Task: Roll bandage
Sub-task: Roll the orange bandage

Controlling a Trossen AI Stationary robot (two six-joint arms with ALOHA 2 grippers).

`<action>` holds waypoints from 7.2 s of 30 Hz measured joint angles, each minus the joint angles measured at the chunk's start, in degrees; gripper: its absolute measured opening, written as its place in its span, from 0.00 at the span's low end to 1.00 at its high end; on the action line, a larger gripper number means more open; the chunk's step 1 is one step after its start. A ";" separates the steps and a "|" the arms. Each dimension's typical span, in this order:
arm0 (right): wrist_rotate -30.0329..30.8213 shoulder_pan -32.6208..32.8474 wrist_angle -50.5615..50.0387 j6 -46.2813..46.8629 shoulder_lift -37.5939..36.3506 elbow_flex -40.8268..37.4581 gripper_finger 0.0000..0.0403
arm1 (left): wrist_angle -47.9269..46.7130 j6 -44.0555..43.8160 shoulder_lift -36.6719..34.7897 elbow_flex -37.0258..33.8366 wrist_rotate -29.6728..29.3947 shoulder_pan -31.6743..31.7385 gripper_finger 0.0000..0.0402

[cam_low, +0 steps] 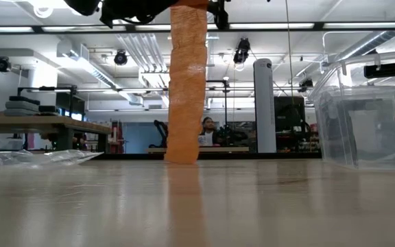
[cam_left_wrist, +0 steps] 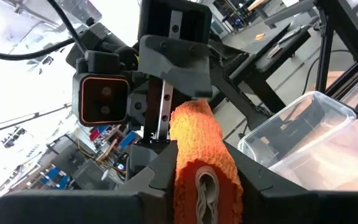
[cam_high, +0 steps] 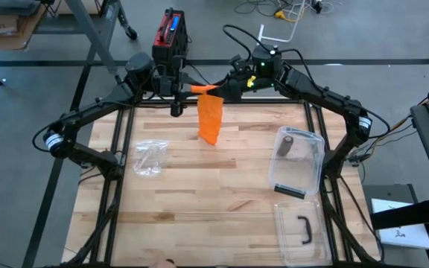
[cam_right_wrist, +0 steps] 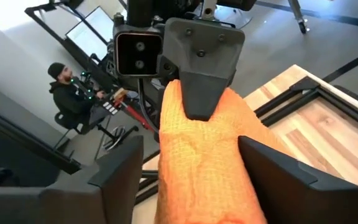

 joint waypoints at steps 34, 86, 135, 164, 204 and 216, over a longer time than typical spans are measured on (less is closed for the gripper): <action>10.75 0.31 -1.14 -57.90 0.13 -0.02 0.27 | -4.92 -47.46 -0.36 0.04 4.06 2.64 0.71; 11.88 1.44 -4.55 -75.94 0.37 -0.22 0.31 | 3.36 -56.00 3.61 -0.02 4.32 1.42 0.36; -3.39 -3.74 4.40 -47.25 5.20 2.73 0.27 | -5.77 -24.94 -2.81 0.02 -7.05 0.70 0.29; 16.07 3.64 4.74 -84.85 4.59 2.73 0.21 | -5.29 -57.88 -2.83 0.03 -0.45 4.04 0.60; 3.01 -3.89 2.65 -34.47 2.28 2.75 0.65 | -6.16 -17.84 -4.70 0.02 -12.23 0.61 0.25; 0.92 -4.08 4.68 -23.40 4.24 2.75 0.54 | -10.31 0.74 -4.66 0.00 -21.47 -2.98 0.25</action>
